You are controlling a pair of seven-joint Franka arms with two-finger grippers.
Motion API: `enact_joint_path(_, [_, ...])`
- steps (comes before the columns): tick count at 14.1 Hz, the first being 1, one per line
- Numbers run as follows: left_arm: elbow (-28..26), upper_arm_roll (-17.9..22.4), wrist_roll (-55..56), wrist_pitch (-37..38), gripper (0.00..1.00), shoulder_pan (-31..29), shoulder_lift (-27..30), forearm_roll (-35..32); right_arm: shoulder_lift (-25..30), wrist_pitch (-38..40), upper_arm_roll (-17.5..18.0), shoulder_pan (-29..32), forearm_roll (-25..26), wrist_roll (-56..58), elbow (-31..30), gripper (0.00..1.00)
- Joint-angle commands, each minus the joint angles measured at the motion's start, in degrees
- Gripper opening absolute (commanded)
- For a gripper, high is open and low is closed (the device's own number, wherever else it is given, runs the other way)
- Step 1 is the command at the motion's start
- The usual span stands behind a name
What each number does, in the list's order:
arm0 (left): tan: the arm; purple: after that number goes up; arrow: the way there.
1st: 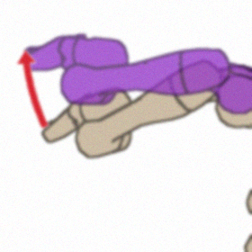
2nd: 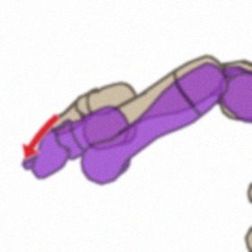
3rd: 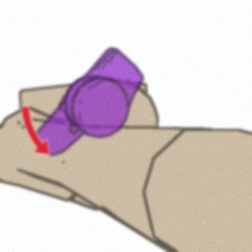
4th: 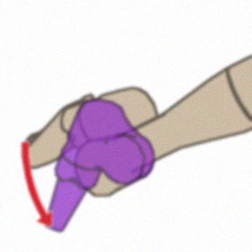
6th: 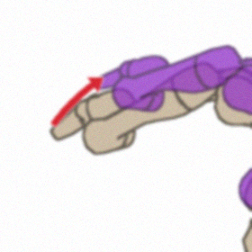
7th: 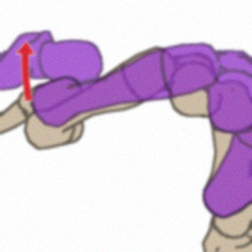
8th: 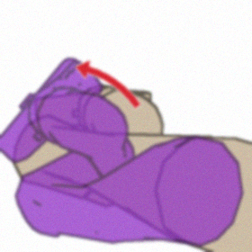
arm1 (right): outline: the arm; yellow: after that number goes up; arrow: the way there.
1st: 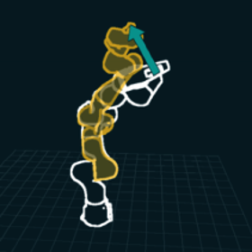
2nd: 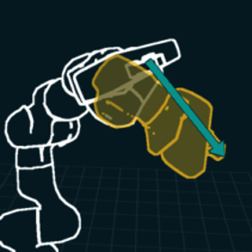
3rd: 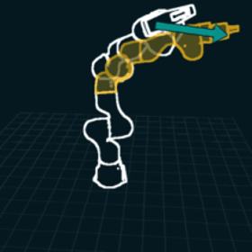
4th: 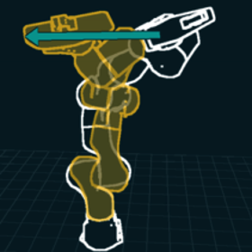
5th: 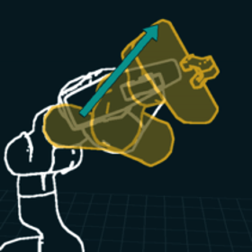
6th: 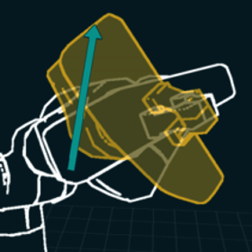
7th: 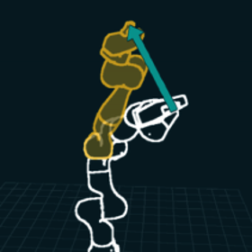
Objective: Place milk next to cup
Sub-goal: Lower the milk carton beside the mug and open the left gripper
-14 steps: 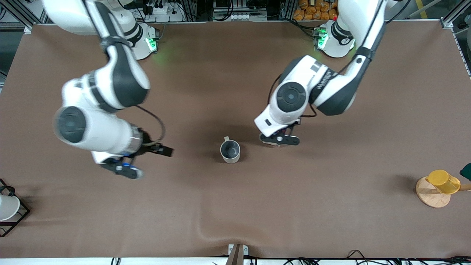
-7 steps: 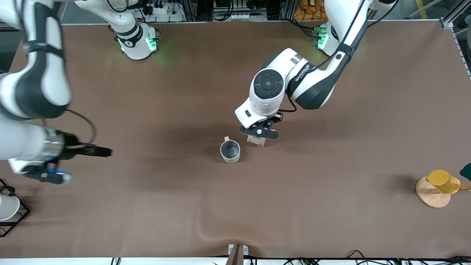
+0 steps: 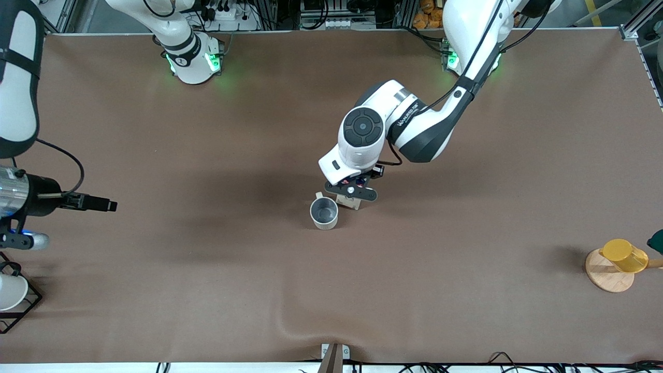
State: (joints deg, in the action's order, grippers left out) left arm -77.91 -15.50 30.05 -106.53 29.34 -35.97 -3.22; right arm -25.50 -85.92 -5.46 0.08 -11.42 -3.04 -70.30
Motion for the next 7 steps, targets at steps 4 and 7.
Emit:
enact_joint_path(4, [3.6,0.1,-0.5,-0.3,0.4,0.5,-1.9,-0.6,5.7,-0.2,7.0,6.3,4.3,3.7,-4.3,1.0])
enact_joint_path(7, [4.1,0.1,-2.0,-0.3,0.4,1.1,-2.8,-0.6,11.9,2.6,7.0,6.4,4.4,3.1,-8.3,1.0])
